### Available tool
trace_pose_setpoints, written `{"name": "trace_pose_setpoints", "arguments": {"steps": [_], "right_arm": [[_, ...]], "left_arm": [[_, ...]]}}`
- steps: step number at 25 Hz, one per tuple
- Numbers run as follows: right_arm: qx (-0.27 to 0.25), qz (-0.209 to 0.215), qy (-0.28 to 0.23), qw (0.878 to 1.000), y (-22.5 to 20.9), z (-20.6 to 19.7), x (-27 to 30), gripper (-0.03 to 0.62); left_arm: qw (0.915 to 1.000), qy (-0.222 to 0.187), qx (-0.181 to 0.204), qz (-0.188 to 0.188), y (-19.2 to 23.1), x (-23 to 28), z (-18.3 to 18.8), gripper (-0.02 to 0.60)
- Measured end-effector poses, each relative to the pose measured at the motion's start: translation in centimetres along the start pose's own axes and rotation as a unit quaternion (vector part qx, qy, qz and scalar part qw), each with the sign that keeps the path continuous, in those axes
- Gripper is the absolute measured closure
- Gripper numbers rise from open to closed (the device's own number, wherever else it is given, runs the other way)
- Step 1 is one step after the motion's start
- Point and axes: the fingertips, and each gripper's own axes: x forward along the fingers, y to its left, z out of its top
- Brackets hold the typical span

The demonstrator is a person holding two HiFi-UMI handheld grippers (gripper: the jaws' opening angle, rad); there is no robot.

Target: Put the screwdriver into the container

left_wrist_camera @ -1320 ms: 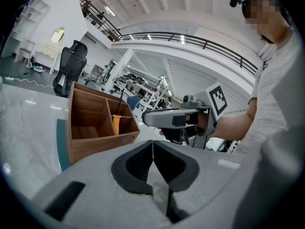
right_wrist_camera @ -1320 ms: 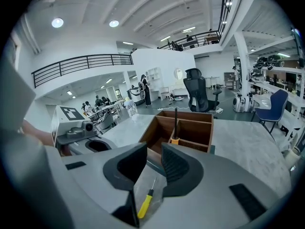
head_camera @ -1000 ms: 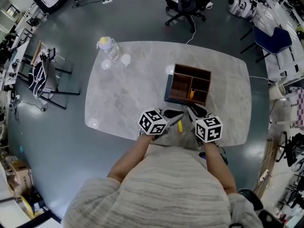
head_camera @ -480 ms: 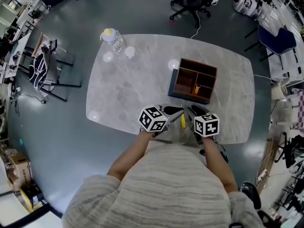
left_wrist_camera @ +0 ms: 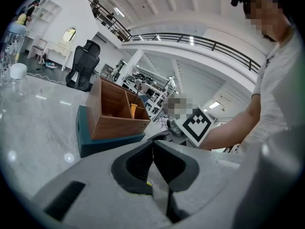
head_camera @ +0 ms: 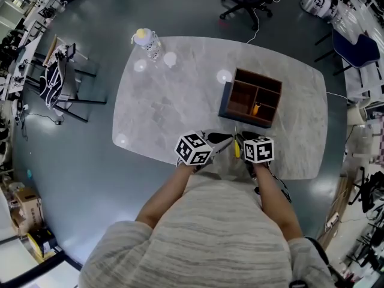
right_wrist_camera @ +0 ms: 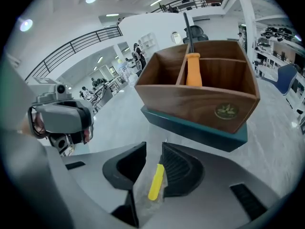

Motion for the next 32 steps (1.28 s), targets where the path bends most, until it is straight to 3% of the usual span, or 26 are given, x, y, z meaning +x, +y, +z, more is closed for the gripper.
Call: {"name": "trace_pose_setpoints", "arguments": {"steps": [17, 32], "right_arm": [[0.022, -0.025, 0.109, 0.994, -1.8, -3.8, 5.0, 0.508], [0.041, -0.017, 0.138, 0.989, -2.0, -4.4, 5.6, 0.508]], "left_arm": [[0.9996, -0.003, -0.026, 0.014, 0.7, -1.4, -1.8, 0.568], [0.9994, -0.008, -0.032, 0.011, 0.6, -0.9, -1.5, 0.568]]}}
